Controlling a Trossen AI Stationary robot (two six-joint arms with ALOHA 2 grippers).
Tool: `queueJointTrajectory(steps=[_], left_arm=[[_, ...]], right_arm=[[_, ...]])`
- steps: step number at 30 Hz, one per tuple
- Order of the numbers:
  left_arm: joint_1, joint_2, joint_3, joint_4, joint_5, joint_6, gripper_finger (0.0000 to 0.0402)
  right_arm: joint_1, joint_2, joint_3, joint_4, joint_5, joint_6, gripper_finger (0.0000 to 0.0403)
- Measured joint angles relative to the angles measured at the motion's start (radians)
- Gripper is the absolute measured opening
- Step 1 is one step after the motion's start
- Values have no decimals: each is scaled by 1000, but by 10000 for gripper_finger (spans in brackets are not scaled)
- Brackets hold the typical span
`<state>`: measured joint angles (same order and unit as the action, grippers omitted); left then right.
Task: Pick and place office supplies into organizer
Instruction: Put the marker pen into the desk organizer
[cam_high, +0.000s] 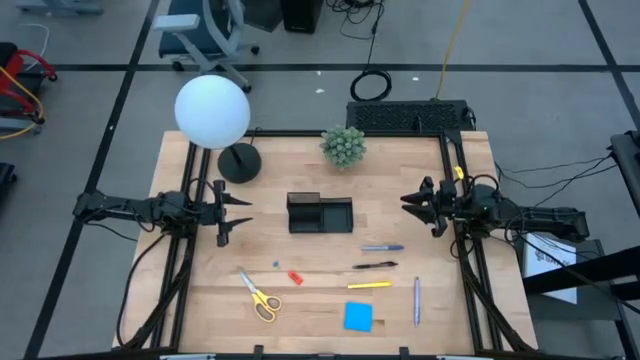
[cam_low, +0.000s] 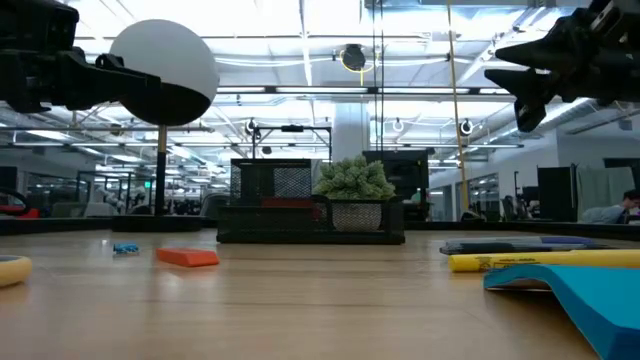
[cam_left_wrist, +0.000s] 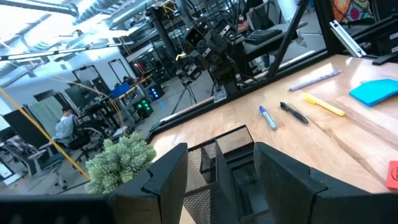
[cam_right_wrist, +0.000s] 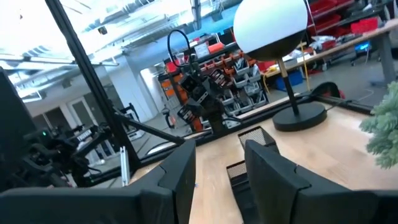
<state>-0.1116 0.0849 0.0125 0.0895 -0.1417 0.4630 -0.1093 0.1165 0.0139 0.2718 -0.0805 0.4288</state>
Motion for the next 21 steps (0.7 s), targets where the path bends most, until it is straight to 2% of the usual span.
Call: queueJointTrajectory(steps=[5, 17, 21], left_arm=[[0, 0, 0, 33, 1, -43, 191], [0, 0, 0, 126, 3, -528, 191], [0, 0, 0, 176, 3, -633, 191]], right_arm=[[0, 0, 0, 19, 1, 23, 130], [0, 2, 0, 195, 1, 63, 130], [0, 2, 0, 242, 1, 32, 130]])
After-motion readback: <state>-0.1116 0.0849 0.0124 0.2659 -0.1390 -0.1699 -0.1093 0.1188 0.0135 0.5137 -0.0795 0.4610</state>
